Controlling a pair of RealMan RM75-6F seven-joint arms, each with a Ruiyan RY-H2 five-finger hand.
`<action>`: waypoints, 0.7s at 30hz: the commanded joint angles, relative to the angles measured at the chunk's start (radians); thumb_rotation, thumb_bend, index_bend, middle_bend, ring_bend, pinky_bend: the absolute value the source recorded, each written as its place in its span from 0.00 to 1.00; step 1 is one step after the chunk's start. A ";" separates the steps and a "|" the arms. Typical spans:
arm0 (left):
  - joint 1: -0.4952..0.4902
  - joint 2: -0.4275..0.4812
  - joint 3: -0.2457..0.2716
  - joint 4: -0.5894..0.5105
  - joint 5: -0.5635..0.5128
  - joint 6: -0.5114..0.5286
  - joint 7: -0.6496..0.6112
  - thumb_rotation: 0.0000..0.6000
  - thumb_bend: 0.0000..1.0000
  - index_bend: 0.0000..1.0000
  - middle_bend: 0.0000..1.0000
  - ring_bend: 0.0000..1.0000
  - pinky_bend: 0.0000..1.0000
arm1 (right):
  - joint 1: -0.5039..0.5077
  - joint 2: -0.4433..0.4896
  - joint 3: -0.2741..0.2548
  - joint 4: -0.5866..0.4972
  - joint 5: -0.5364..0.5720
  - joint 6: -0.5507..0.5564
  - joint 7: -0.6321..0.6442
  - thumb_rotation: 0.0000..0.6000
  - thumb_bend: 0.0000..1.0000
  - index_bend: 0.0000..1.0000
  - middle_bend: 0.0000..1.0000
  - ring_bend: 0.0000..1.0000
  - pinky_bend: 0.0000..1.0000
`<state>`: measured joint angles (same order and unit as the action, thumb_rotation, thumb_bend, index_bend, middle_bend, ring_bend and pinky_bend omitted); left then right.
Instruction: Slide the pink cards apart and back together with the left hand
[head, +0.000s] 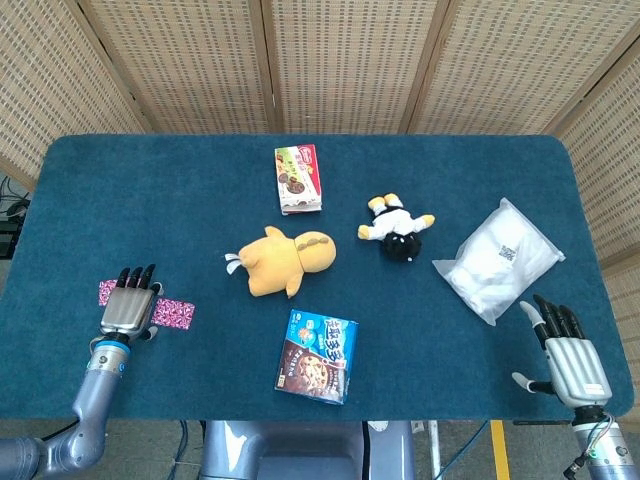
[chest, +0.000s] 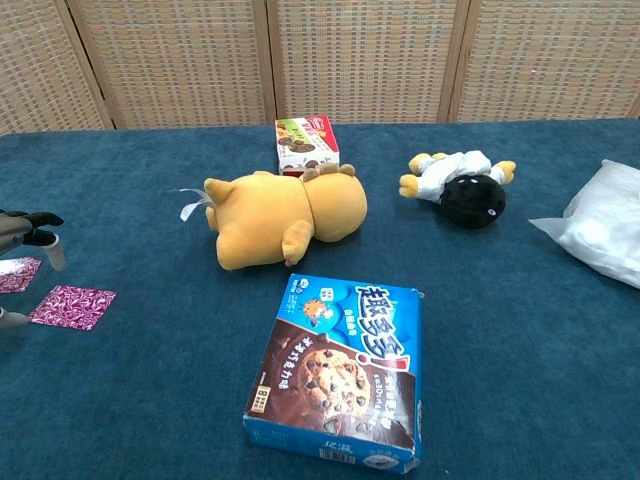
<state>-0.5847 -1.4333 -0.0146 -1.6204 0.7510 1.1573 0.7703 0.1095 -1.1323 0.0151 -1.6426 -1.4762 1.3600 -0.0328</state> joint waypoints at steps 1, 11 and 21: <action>-0.005 -0.004 0.004 0.013 0.008 -0.012 0.001 1.00 0.24 0.28 0.00 0.00 0.00 | 0.000 0.001 0.000 0.001 0.000 0.000 0.002 1.00 0.00 0.00 0.00 0.00 0.00; -0.014 -0.024 0.013 0.046 0.028 -0.048 -0.005 1.00 0.24 0.28 0.00 0.00 0.00 | 0.000 0.001 -0.001 -0.001 0.000 -0.001 0.002 1.00 0.00 0.00 0.00 0.00 0.00; -0.019 -0.045 0.009 0.055 0.026 -0.052 0.003 1.00 0.24 0.28 0.00 0.00 0.00 | 0.000 0.003 0.001 -0.001 0.002 -0.001 0.006 1.00 0.00 0.00 0.00 0.00 0.00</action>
<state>-0.6034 -1.4776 -0.0050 -1.5663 0.7772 1.1052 0.7729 0.1094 -1.1297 0.0159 -1.6440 -1.4743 1.3590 -0.0269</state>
